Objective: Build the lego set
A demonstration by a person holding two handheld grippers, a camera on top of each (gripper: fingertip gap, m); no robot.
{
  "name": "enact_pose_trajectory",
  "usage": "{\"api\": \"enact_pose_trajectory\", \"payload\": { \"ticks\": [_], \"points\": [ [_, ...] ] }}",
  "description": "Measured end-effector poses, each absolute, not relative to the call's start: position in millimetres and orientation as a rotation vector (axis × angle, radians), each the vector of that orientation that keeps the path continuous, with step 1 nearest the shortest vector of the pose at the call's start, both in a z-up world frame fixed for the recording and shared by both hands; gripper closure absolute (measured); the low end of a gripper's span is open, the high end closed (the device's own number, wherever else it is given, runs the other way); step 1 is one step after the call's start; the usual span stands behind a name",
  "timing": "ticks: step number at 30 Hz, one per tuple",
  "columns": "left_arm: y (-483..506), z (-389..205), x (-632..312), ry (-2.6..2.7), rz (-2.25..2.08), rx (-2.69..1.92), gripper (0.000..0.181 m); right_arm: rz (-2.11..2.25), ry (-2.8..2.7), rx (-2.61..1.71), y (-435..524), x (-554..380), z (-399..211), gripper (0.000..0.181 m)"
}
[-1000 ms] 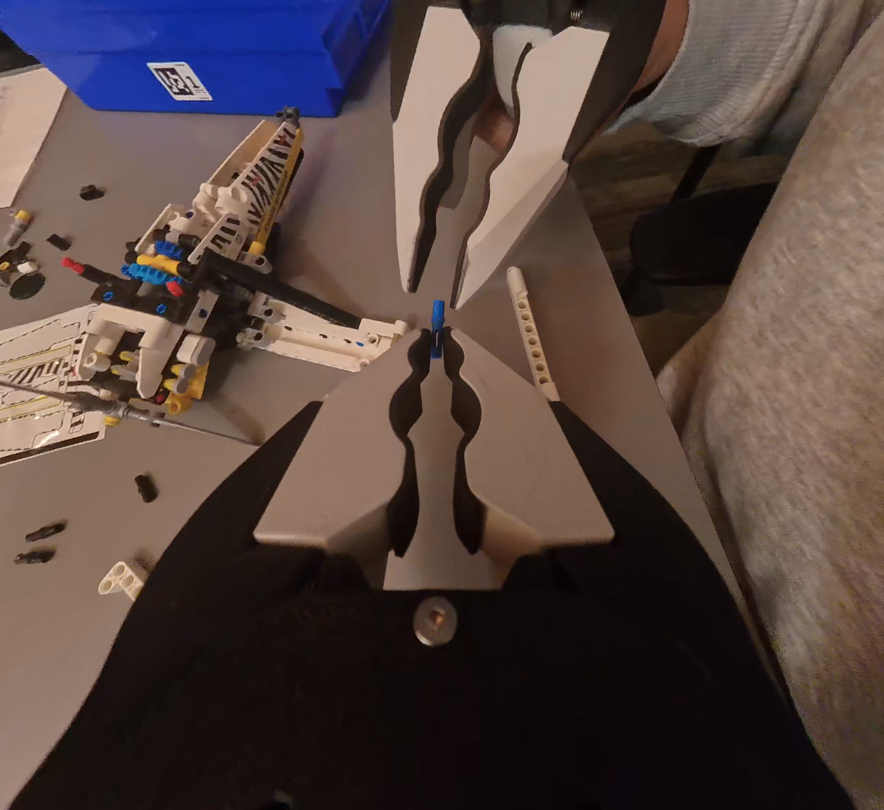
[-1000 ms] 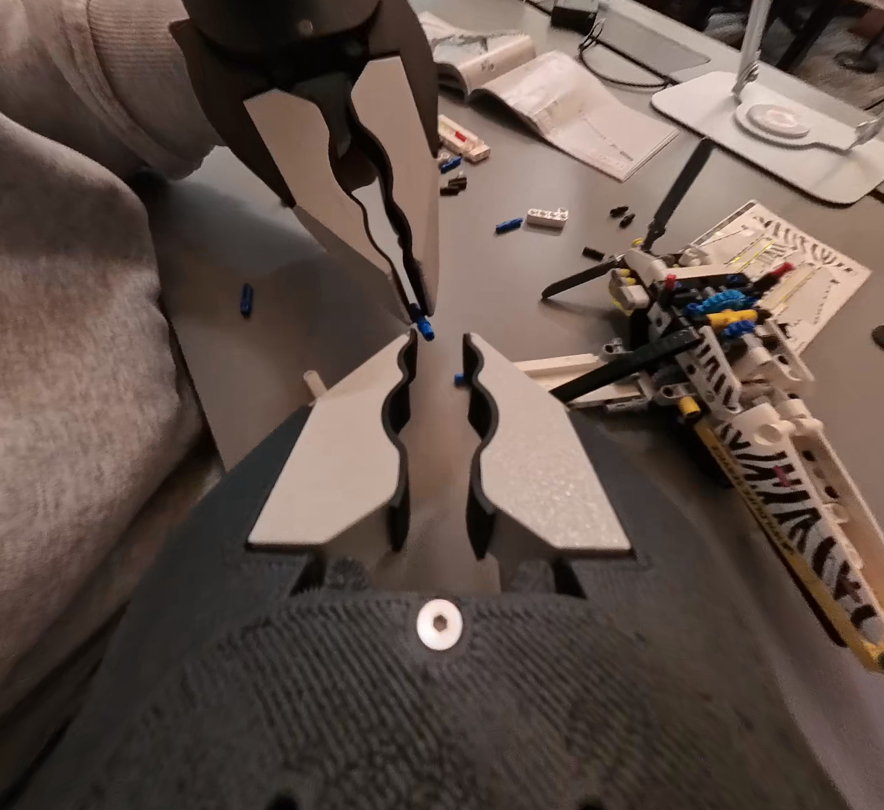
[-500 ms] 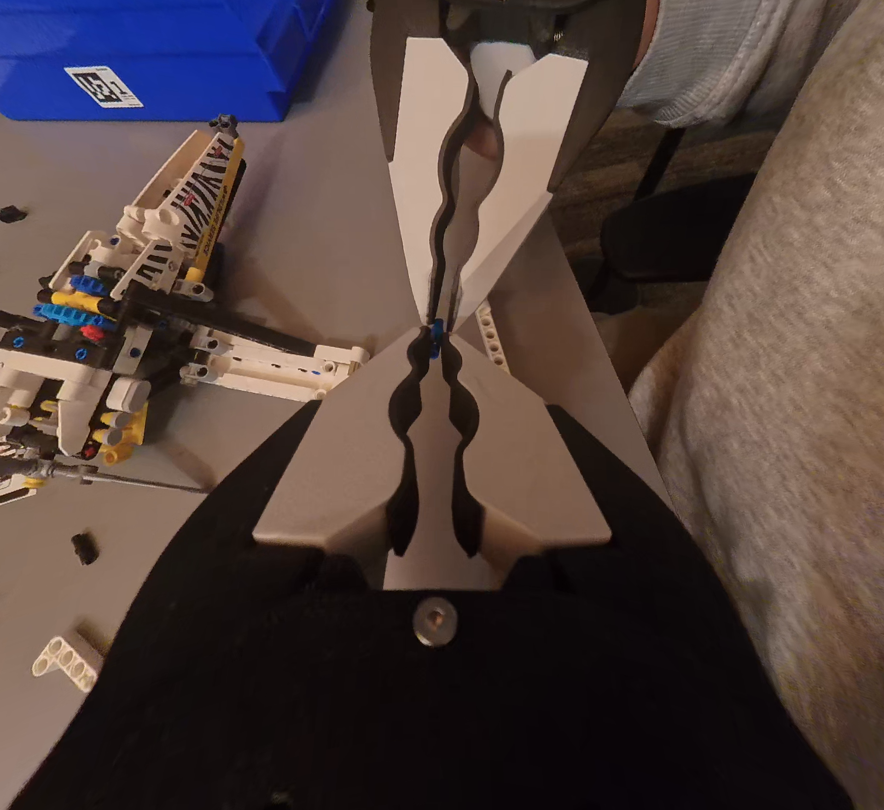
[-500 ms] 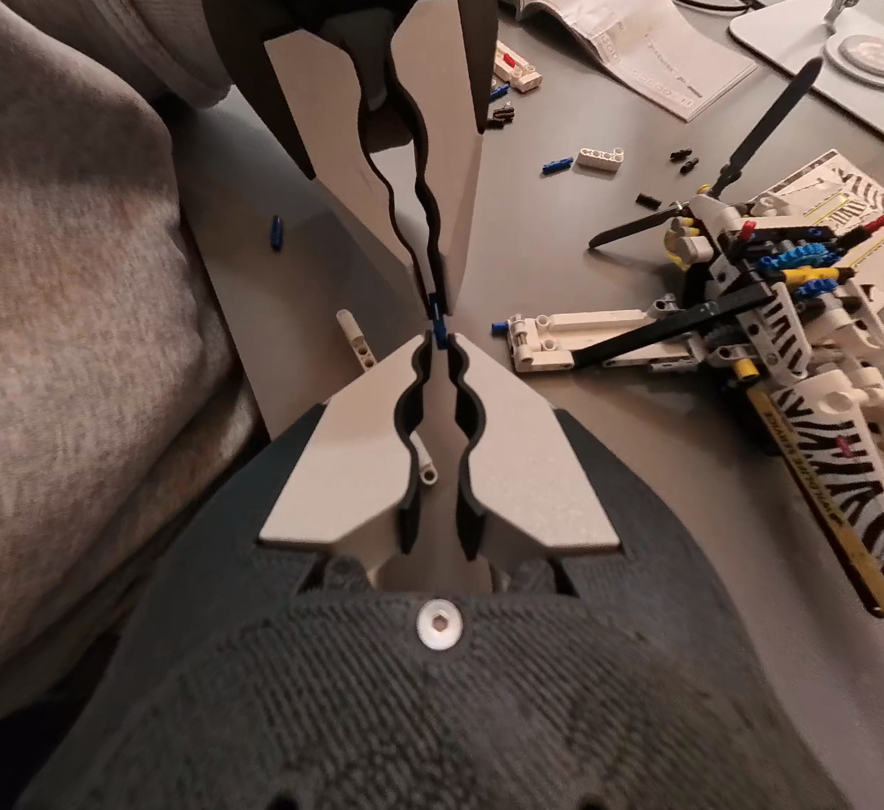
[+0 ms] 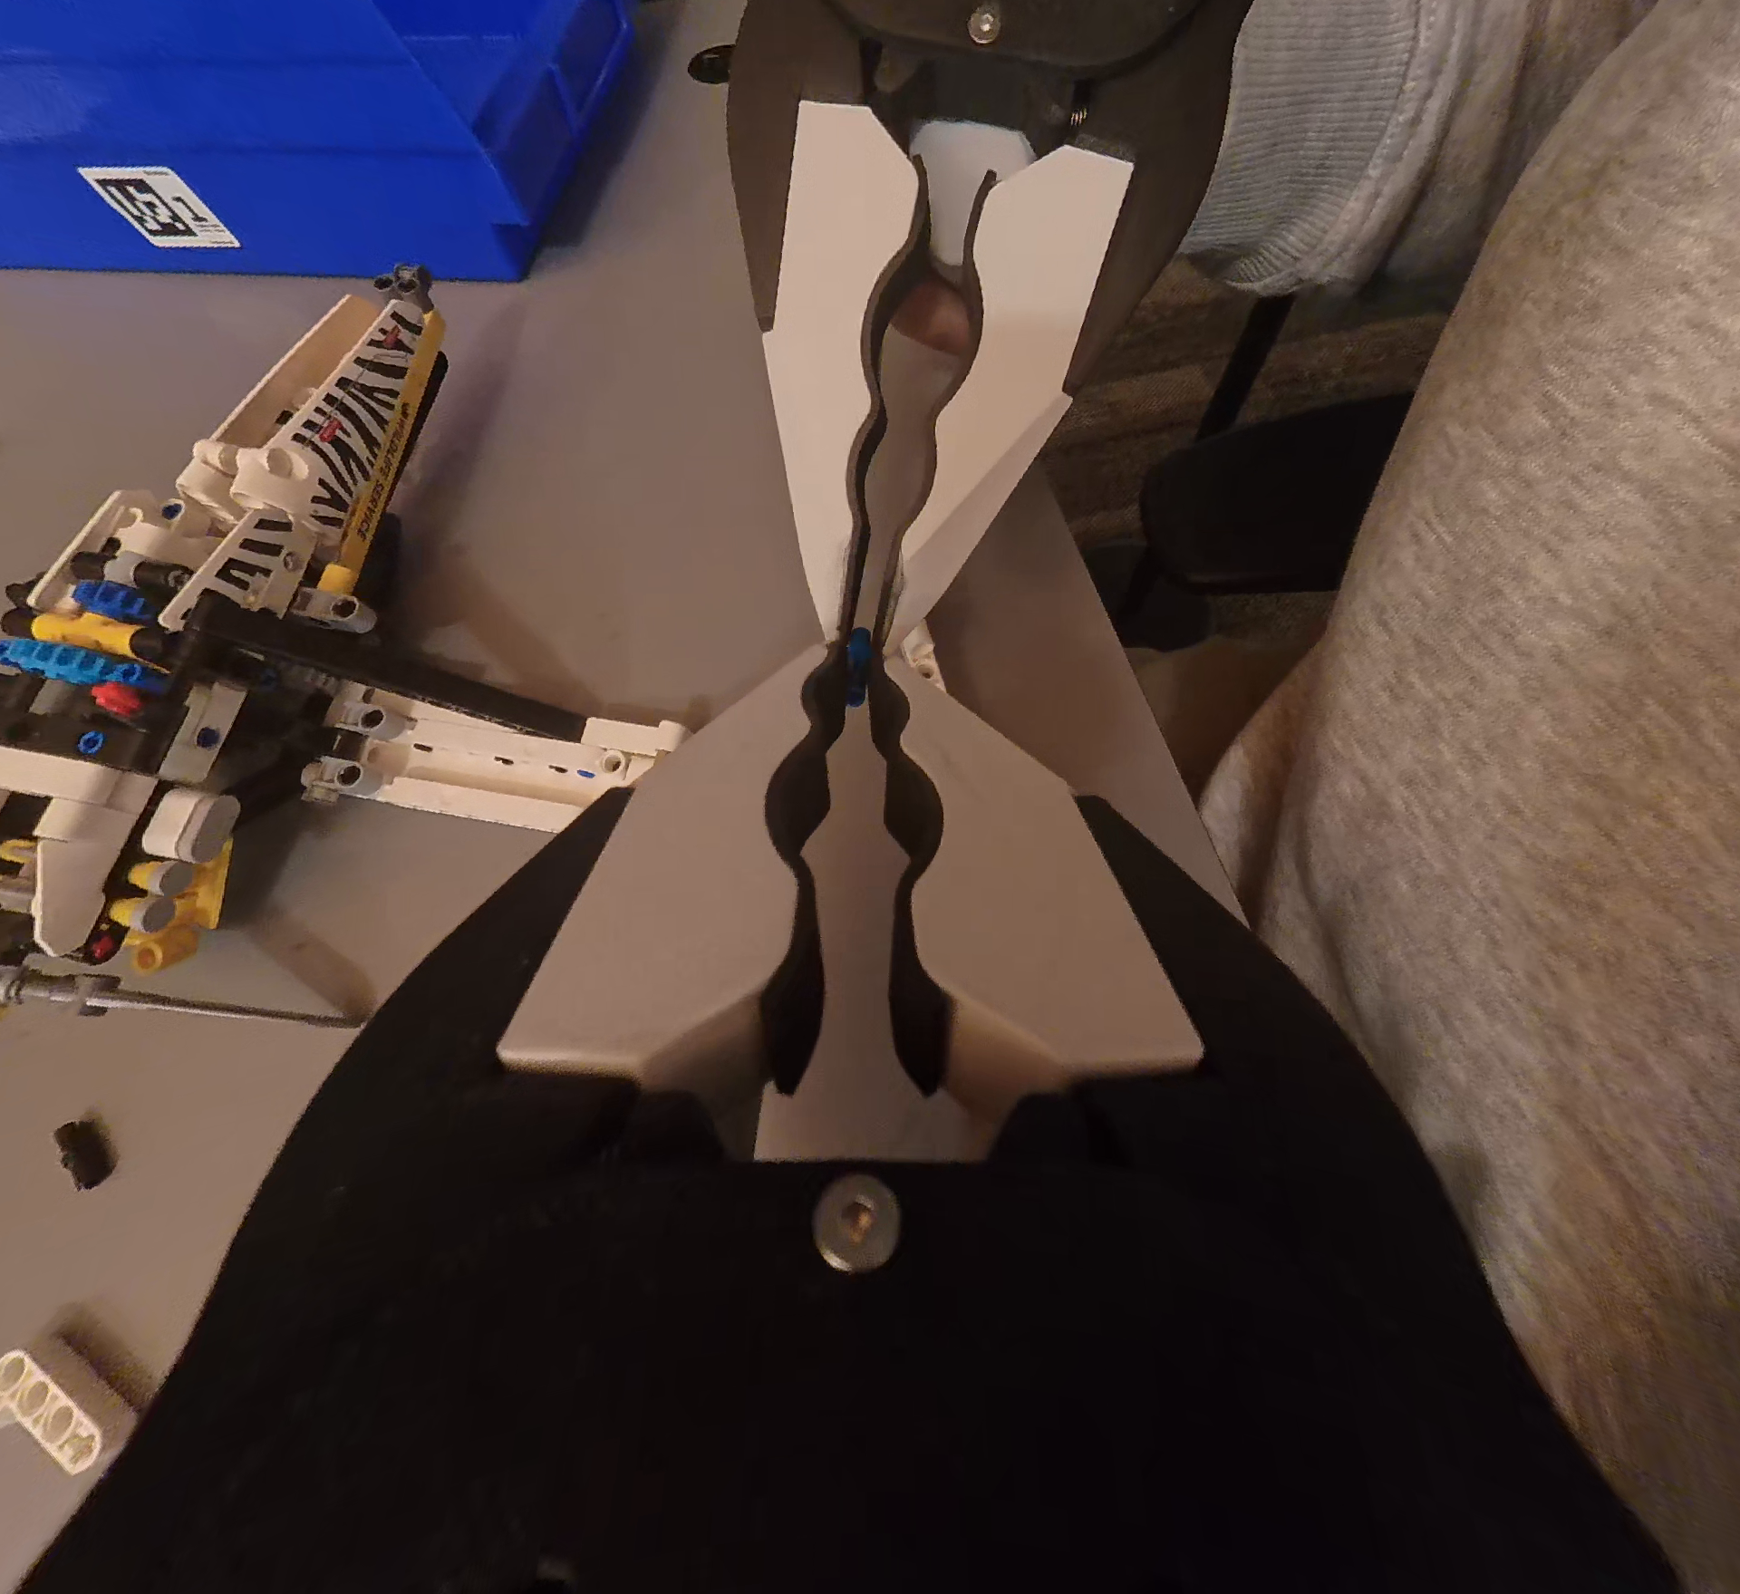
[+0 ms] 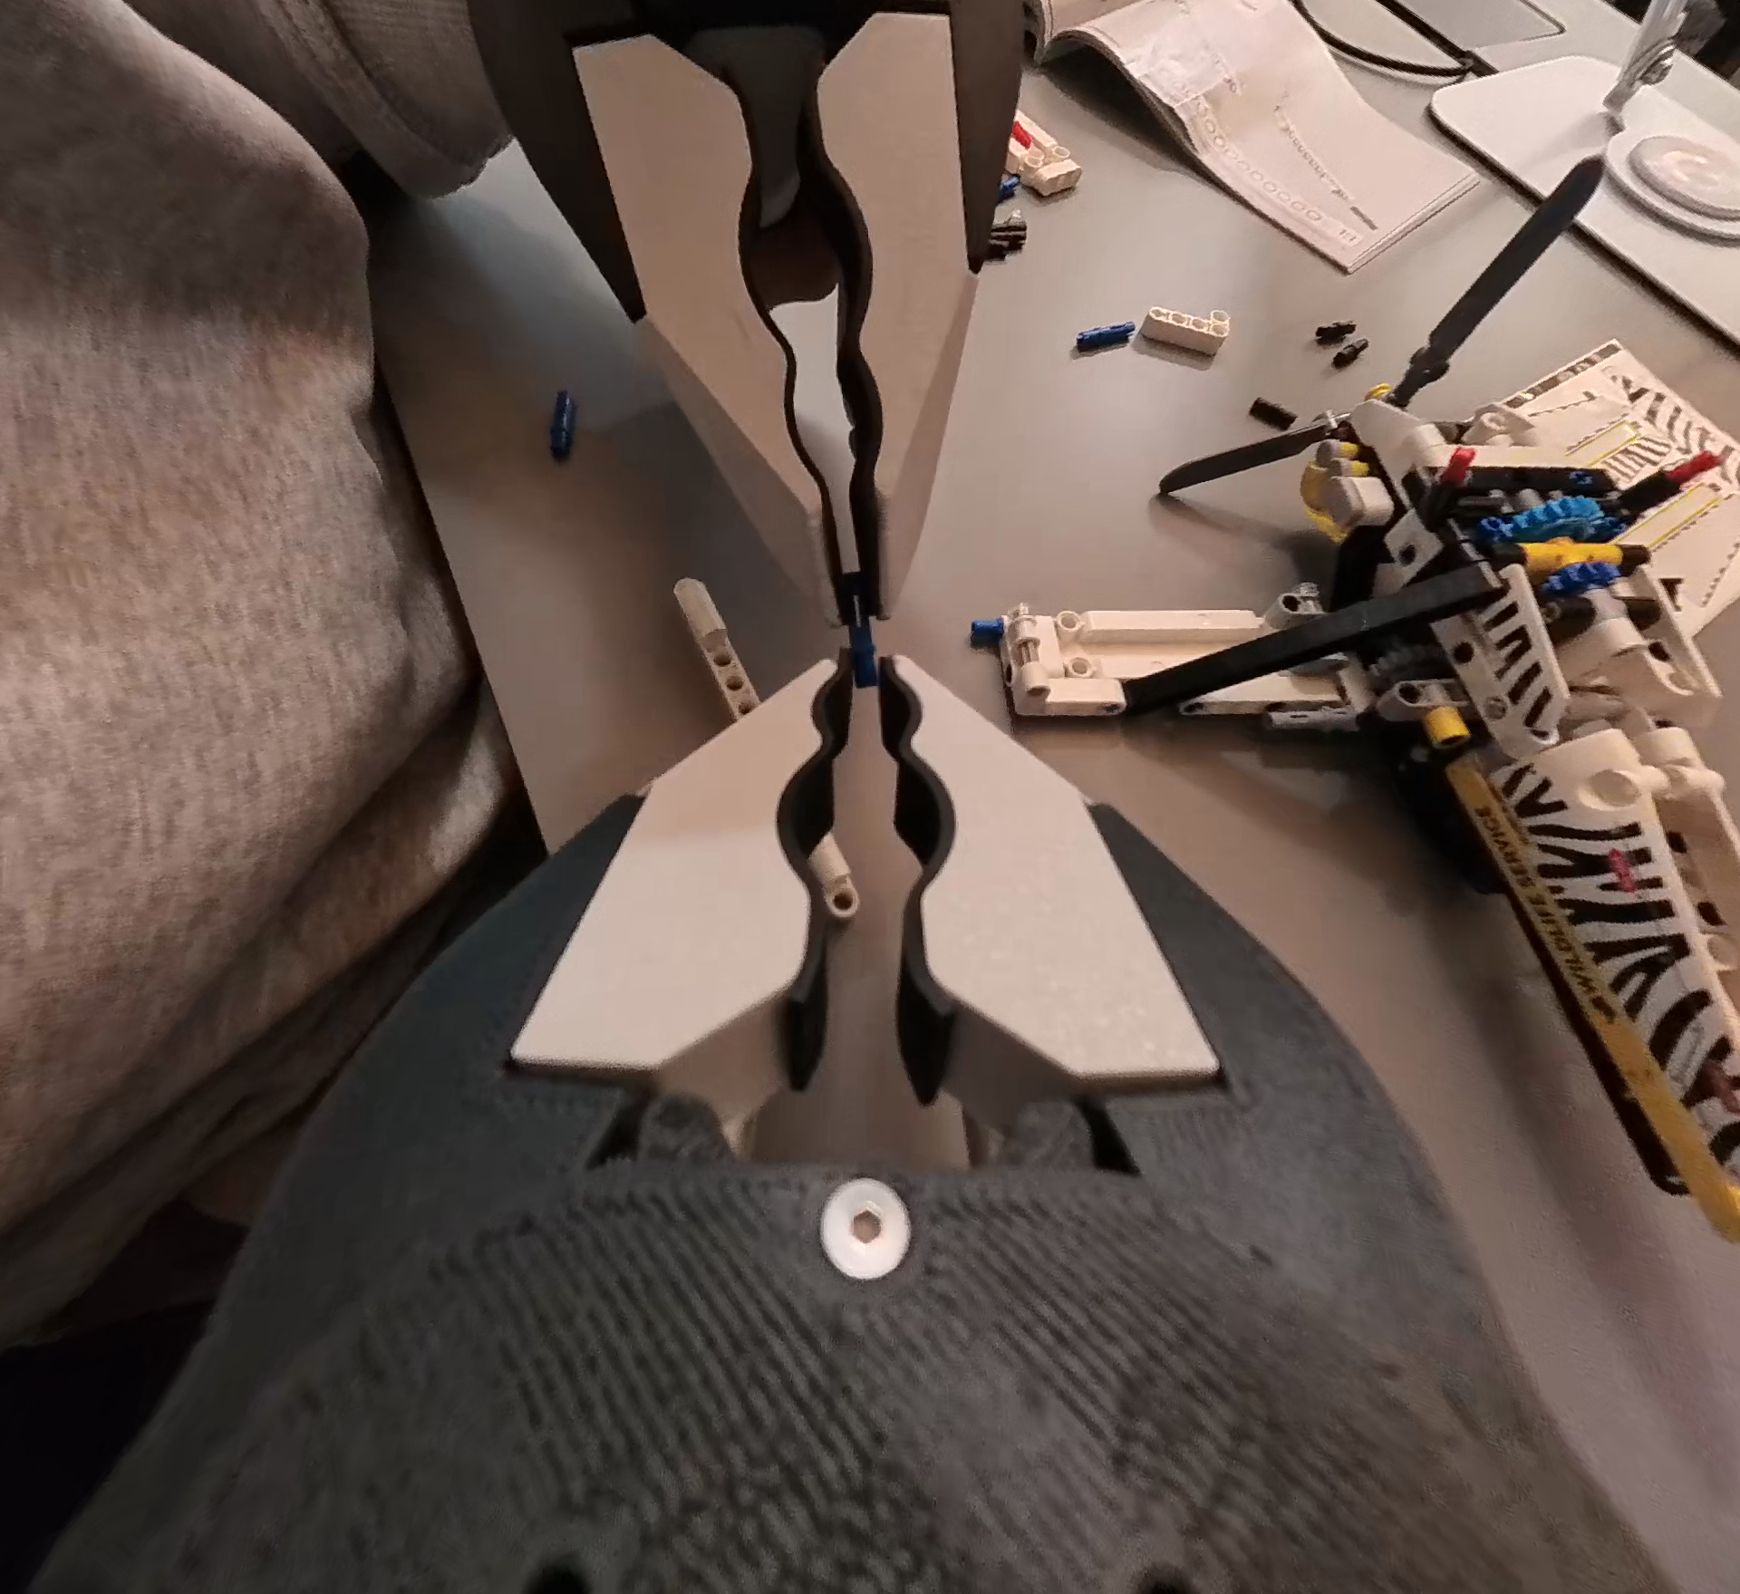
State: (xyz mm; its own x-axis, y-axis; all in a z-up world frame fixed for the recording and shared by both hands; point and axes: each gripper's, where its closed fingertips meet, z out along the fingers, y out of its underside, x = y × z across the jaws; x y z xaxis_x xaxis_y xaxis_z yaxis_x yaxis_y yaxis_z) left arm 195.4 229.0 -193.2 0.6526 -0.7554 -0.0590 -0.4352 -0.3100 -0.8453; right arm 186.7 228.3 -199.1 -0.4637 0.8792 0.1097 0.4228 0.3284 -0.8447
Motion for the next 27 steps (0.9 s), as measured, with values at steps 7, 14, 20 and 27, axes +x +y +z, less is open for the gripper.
{"api": "enact_pose_trajectory", "payload": {
  "ticks": [7,14,20,27],
  "points": [
    [242,-197,188,0.836,-0.363,-1.986,0.142,0.960,-2.054,-1.149,241,200,-200,0.178],
    [238,-232,212,0.832,-0.346,-2.162,0.136,0.743,-2.173,-1.218,276,238,-216,0.179],
    [242,-245,220,0.906,-0.263,-2.161,0.164,0.613,-2.391,-1.033,263,241,-233,0.178],
    [241,-239,223,0.869,-0.357,-2.142,0.170,0.549,-2.458,-0.947,259,236,-238,0.178]
  ]
}}
